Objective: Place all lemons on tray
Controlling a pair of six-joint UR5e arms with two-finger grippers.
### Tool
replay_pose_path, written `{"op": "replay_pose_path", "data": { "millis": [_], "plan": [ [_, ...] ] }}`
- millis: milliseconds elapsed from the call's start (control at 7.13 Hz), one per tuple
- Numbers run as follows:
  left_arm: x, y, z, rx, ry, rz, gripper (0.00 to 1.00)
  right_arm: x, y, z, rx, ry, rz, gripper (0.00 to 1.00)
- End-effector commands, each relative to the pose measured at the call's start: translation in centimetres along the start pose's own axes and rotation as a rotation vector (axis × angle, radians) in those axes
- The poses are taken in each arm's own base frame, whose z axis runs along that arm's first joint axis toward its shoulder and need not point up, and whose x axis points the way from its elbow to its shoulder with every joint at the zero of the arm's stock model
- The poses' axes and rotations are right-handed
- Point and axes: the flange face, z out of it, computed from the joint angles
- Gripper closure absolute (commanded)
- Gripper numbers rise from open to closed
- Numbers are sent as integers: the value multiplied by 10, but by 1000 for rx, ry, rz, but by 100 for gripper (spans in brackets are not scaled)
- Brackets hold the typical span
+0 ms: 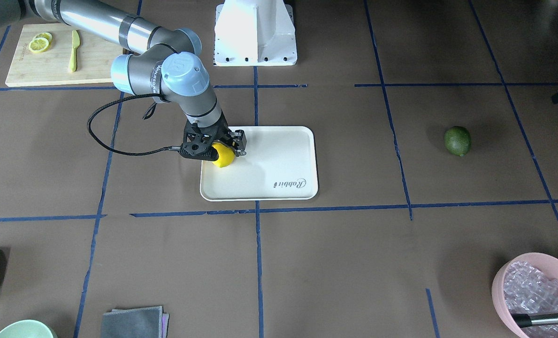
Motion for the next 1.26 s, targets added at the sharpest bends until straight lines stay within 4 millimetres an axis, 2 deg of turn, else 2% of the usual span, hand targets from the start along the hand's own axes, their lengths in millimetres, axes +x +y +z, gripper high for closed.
{"op": "replay_pose_path", "data": {
  "millis": [0, 140, 280, 421, 561, 701, 841, 981, 1121],
  "plan": [
    [16, -6, 11, -15, 1, -9, 0, -7, 3, -15, 4, -28, -15, 0],
    [26, -10, 17, -7, 3, -3, 0, -2, -7, -42, 18, -61, -9, 0],
    [45, -14, 32, -6, 6, -19, 0, 17, -16, -75, 25, -70, 13, 0],
    [69, -18, 49, 4, 10, -57, 0, 36, -34, -118, 18, -86, 52, 0],
    [93, -18, 68, -2, 24, -71, 0, 78, -47, -147, -8, -102, 71, 0],
    [117, -19, 88, -3, 23, -75, 0, 116, -55, -167, -4, -104, -14, 0],
    [156, -24, 108, 24, 0, -127, 0, 163, -63, -176, -9, -86, -57, 0],
    [192, -23, 137, 47, -26, -110, 0, 179, -69, -175, -14, -74, -94, 0],
    [201, -25, 150, 53, -48, -95, 0, 181, -71, -171, -13, -65, -90, 0]
  ]
}}
